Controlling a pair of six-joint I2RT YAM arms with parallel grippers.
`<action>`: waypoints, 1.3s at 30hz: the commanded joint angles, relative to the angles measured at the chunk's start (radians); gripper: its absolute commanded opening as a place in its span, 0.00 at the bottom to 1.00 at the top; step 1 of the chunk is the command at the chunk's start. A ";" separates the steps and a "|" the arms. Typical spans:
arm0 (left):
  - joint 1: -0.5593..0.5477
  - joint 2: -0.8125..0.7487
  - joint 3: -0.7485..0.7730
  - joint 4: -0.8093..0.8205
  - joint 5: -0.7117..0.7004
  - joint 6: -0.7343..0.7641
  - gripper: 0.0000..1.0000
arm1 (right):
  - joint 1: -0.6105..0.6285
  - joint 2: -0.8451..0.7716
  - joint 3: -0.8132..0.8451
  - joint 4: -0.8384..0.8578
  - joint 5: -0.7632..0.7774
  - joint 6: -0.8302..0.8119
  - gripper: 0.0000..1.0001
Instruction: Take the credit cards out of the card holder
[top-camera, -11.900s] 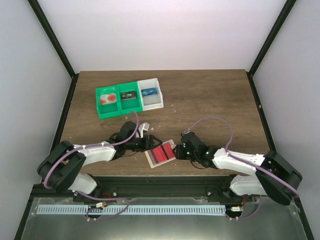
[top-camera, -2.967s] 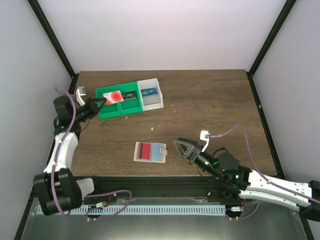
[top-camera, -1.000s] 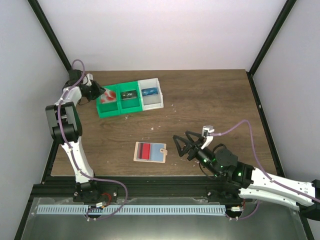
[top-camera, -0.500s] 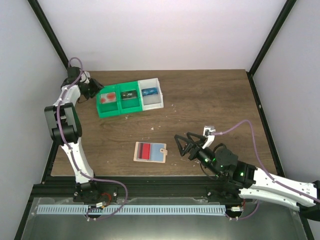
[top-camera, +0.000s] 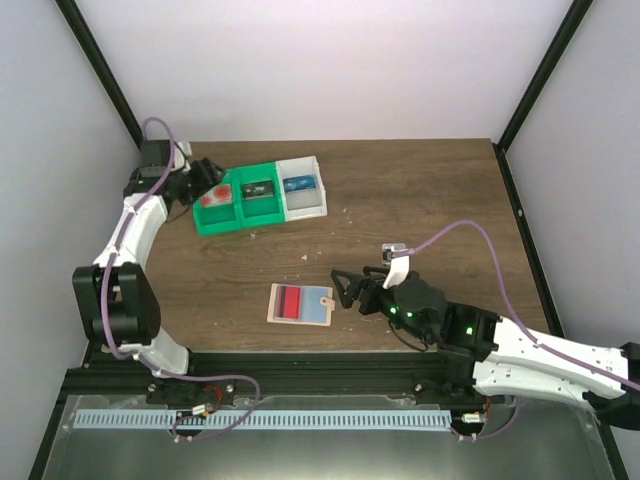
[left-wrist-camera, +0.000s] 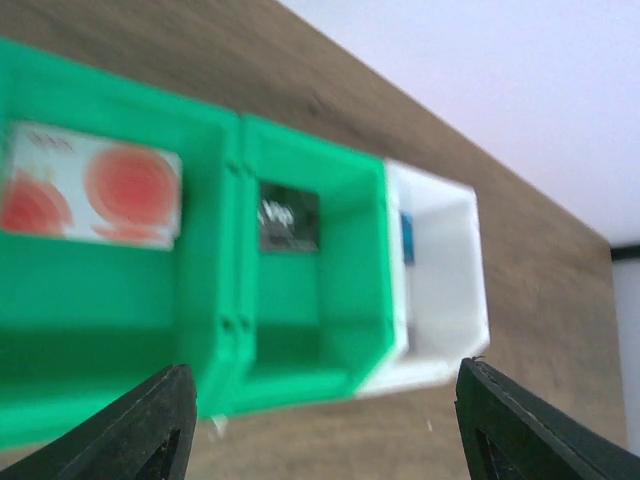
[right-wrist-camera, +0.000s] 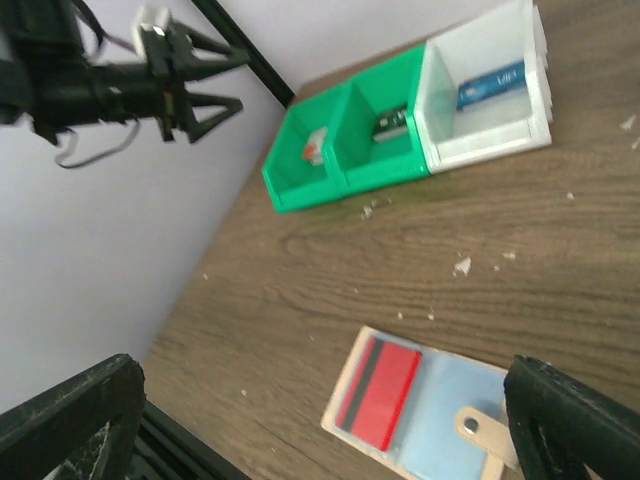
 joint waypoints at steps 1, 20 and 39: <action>-0.077 -0.130 -0.122 0.003 0.011 0.027 0.72 | -0.018 0.041 0.035 -0.037 -0.055 -0.017 0.99; -0.399 -0.439 -0.671 0.227 0.140 -0.100 0.41 | -0.222 0.368 -0.127 0.366 -0.583 0.079 0.41; -0.503 -0.353 -0.909 0.376 0.089 -0.124 0.00 | -0.262 0.822 -0.039 0.587 -0.796 0.088 0.30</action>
